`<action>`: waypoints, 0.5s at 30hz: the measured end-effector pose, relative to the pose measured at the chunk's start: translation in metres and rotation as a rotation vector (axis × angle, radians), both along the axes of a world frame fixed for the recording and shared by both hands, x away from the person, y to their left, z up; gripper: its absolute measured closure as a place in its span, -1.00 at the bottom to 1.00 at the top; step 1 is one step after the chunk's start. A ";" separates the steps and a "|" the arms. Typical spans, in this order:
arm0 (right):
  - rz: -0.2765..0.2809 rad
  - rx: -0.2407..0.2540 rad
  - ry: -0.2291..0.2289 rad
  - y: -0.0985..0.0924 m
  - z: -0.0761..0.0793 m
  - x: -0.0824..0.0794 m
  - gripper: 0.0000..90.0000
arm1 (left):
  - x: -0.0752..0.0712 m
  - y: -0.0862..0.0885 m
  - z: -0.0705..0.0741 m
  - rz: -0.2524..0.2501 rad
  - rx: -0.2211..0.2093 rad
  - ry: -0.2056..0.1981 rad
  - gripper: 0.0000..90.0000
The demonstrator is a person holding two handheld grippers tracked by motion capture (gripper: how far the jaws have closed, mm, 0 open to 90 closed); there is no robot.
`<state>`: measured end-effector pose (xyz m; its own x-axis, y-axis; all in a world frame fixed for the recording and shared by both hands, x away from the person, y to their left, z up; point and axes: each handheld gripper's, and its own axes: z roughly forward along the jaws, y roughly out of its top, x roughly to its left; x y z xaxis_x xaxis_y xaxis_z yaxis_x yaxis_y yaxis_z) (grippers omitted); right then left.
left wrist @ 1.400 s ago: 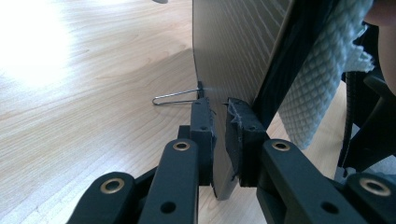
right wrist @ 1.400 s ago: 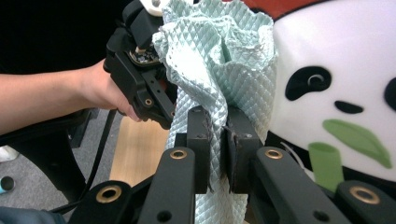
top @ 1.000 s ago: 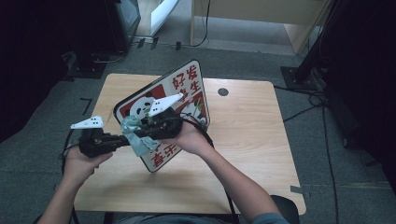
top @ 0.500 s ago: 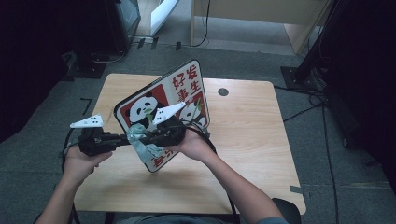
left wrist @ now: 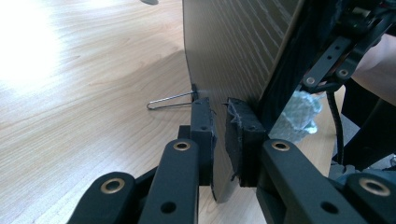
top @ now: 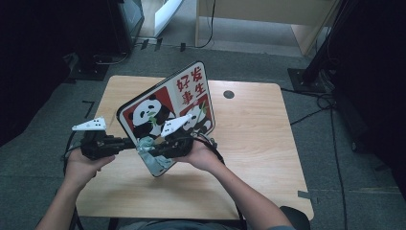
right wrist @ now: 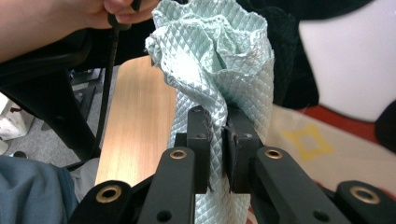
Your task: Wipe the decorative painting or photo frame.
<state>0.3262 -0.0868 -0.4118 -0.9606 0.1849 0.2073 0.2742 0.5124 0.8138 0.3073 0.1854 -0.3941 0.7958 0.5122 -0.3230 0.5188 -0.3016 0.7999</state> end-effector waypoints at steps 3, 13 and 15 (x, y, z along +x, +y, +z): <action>0.002 -0.004 0.011 -0.001 -0.006 -0.001 0.83 | 0.000 0.000 0.000 -0.003 -0.003 0.003 0.81; 0.020 -0.028 0.029 -0.005 -0.028 -0.002 0.83 | 0.002 0.000 -0.001 -0.008 -0.004 0.007 0.82; 0.020 -0.028 0.038 -0.006 -0.032 -0.003 0.83 | 0.002 0.000 0.000 -0.009 -0.002 0.007 0.81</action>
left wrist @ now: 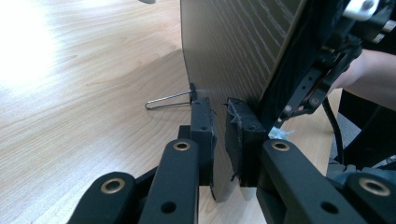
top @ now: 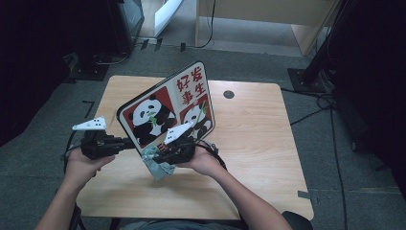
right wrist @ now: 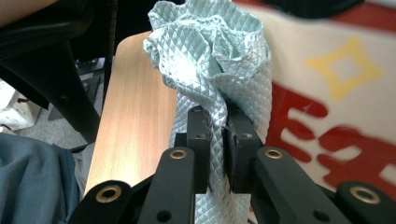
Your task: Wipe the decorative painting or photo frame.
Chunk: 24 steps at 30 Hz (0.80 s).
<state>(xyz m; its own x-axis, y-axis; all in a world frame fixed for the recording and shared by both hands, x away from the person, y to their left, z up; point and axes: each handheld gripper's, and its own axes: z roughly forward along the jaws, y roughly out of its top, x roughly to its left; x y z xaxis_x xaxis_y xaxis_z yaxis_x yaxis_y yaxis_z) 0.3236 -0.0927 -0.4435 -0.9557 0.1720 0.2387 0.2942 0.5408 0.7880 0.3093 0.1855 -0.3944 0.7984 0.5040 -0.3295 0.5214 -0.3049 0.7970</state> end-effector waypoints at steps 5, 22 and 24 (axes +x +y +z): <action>-0.004 -0.020 0.011 0.000 -0.008 -0.002 0.83 | 0.001 0.001 0.000 -0.010 0.003 0.005 0.81; -0.005 -0.074 0.051 -0.003 -0.029 -0.004 0.83 | 0.003 0.001 0.000 -0.014 -0.004 0.011 0.81; -0.005 -0.085 0.061 -0.003 -0.031 -0.004 0.83 | 0.003 0.001 0.000 -0.014 -0.006 0.012 0.81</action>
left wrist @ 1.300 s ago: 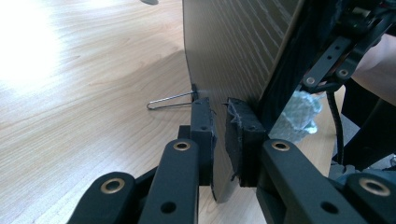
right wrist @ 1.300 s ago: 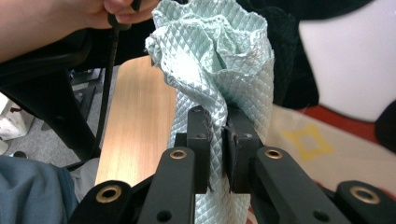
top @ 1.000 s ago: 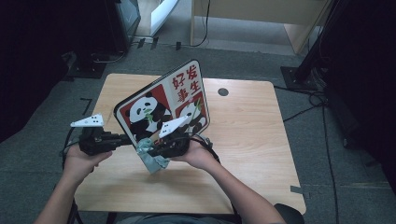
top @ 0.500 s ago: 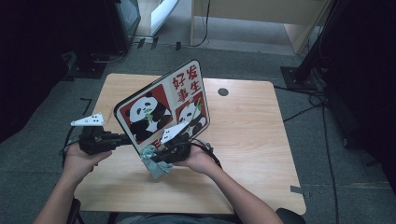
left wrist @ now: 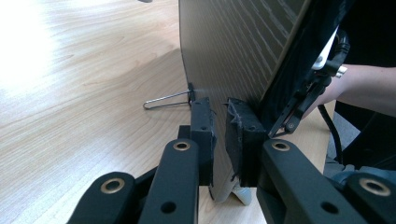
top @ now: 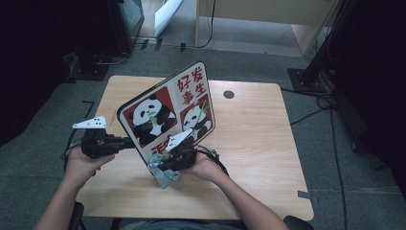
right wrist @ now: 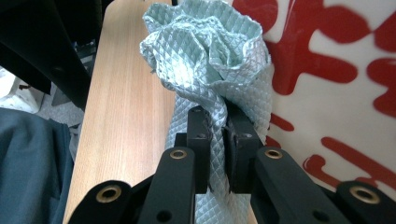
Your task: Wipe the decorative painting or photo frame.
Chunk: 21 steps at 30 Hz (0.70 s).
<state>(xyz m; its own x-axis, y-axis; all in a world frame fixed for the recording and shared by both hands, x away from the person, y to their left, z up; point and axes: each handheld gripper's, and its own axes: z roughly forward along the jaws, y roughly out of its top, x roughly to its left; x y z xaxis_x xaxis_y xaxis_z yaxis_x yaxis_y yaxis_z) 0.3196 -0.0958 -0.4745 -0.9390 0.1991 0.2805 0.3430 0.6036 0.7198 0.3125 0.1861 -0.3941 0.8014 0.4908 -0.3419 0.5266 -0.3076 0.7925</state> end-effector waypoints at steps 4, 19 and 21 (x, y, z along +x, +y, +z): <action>0.003 -0.011 0.007 0.000 -0.002 0.000 0.83 | 0.000 0.000 0.000 0.001 0.000 -0.002 0.81; 0.066 0.001 -0.036 0.014 0.028 -0.016 0.84 | 0.001 0.001 0.000 0.006 0.001 -0.003 0.73; 0.075 0.002 -0.043 0.016 0.029 -0.018 0.84 | 0.001 0.001 0.000 0.006 0.001 -0.004 0.73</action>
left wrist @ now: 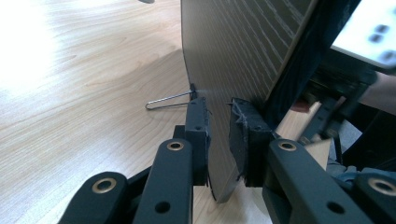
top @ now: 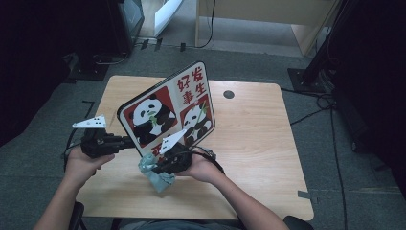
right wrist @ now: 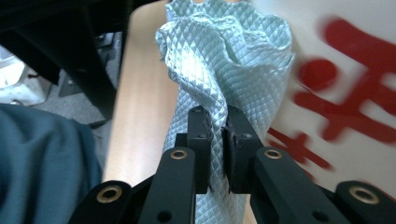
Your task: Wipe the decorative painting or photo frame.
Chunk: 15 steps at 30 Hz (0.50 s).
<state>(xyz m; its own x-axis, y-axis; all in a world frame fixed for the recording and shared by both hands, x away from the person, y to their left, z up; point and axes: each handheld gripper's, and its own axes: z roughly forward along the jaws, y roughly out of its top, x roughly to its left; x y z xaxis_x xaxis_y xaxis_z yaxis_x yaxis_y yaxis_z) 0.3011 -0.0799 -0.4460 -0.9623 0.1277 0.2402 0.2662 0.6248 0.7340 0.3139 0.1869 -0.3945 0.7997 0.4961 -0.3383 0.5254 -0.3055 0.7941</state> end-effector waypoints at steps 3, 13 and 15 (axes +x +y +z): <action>0.044 -0.001 -0.001 0.010 0.001 -0.010 0.84 | 0.000 0.000 0.000 0.002 -0.003 -0.002 0.71; 0.042 -0.043 0.034 0.027 -0.014 -0.010 0.85 | -0.002 0.001 -0.001 0.018 -0.009 -0.011 0.65; 0.030 -0.044 0.035 0.026 -0.016 -0.008 0.86 | -0.002 0.001 -0.001 0.019 -0.010 -0.012 0.65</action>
